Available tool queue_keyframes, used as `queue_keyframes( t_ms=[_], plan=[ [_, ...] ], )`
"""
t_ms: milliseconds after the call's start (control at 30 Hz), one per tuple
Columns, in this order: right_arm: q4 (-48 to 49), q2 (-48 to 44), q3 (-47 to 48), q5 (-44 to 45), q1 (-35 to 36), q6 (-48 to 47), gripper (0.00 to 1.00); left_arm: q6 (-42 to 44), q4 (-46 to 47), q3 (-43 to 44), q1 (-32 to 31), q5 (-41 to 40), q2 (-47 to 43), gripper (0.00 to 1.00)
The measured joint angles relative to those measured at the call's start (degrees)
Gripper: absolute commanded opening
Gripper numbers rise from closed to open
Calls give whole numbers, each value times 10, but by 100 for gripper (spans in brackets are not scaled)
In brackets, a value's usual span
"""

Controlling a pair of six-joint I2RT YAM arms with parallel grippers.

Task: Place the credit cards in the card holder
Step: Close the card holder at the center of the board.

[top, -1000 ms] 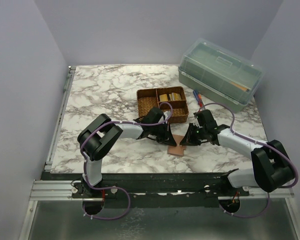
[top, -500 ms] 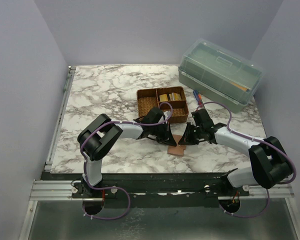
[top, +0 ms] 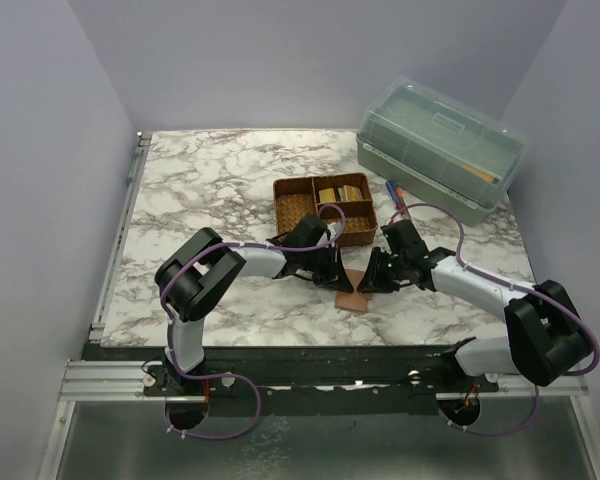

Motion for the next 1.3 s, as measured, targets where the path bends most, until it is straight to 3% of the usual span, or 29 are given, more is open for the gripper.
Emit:
queue_keyframes(
  t_ms=[300, 500, 1133, 1300],
  plan=[
    [-17, -9, 0, 5, 14, -7, 36, 0, 0, 0, 0, 0, 0, 0],
    [-33, -13, 7, 25, 36, -9, 38, 0, 0, 0, 0, 0, 0, 0],
    [-81, 29, 53, 122, 79, 8, 34, 0, -2, 1, -2, -1, 0, 0],
    [-86, 36, 57, 130, 81, 9, 22, 1, -2, 2, -2, -1, 0, 0]
  ],
)
